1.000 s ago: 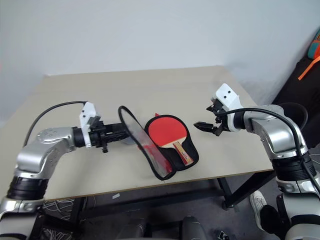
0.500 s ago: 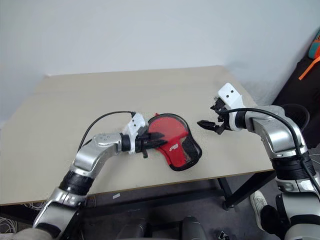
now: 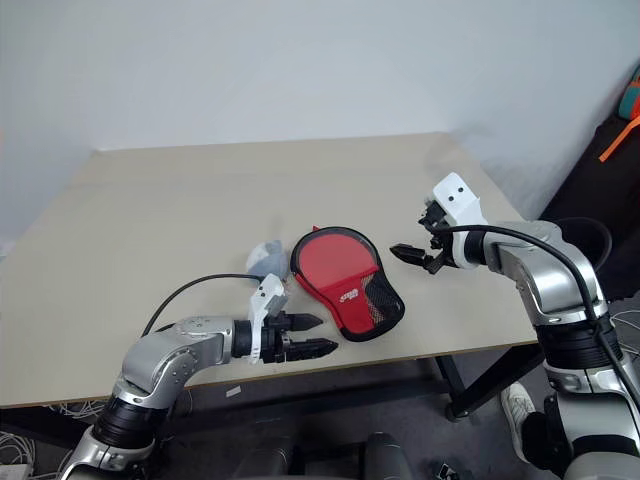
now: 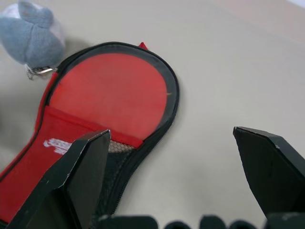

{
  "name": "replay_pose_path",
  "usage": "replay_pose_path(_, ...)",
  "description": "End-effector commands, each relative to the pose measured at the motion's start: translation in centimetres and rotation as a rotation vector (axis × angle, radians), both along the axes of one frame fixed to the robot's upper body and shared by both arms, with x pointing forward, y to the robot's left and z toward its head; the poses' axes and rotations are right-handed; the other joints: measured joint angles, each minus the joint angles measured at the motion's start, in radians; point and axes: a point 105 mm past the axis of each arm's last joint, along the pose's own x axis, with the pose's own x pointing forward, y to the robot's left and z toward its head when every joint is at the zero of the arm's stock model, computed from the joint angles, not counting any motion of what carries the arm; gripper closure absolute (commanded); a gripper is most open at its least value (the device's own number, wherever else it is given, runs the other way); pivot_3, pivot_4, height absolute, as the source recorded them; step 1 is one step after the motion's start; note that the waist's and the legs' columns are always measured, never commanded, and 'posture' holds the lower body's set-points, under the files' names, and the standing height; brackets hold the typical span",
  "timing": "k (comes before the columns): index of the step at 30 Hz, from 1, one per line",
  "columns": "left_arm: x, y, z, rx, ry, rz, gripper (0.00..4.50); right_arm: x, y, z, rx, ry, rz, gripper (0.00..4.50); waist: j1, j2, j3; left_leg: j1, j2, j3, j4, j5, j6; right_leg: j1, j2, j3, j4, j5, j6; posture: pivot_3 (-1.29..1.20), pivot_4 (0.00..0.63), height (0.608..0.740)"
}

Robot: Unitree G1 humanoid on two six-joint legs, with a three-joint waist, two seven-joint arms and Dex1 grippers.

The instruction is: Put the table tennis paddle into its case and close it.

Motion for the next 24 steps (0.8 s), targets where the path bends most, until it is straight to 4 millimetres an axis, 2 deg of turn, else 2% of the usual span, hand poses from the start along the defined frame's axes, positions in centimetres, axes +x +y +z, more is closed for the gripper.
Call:
replay_pose_path(1,0.1,-0.3,0.2,-0.007,0.012,0.011,0.73,-0.2,0.2,1.7,0.021,-0.06,0.001,0.0,0.001,0.0,0.0,0.0,0.0,0.0,0.0,0.0,0.0,0.0,0.0,0.0,0.0,0.0,0.0,0.0,0.0,0.74)
replay_pose_path(7,0.6,-1.2,-0.8,-0.037,0.109,0.061,0.73,-0.3,0.4,1.6,0.031,-0.057,-0.006,0.0,0.0,0.0,0.0,0.0,-0.001,0.0,0.0,0.0,0.0,0.0,0.0,0.0,0.0,0.0,0.0,0.0,0.0,0.74)
replay_pose_path(11,1.6,-1.8,-2.2,-0.031,0.225,0.139,0.73,-0.5,0.7,1.6,0.041,-0.055,-0.007,0.0,0.002,0.001,-0.001,0.0,-0.001,0.0,0.0,0.0,0.0,0.001,0.0,0.0,0.0,0.0,0.0,0.0,0.0,0.74)
replay_pose_path(18,2.3,-3.4,-3.2,0.017,0.314,0.204,0.73,-0.7,1.2,1.6,0.052,-0.056,0.0,0.0,0.003,0.001,-0.001,0.001,-0.003,-0.002,0.001,0.001,0.001,0.005,-0.001,0.0,-0.001,0.0,0.0,0.0,0.0,0.74)
replay_pose_path(24,3.0,-4.2,-3.3,0.025,0.386,0.288,0.73,-0.9,1.5,1.6,0.058,-0.054,0.002,0.0,0.016,0.001,-0.001,0.006,-0.004,-0.004,0.003,0.001,0.001,0.011,-0.001,0.0,-0.002,-0.001,-0.001,0.0,0.0,0.74)
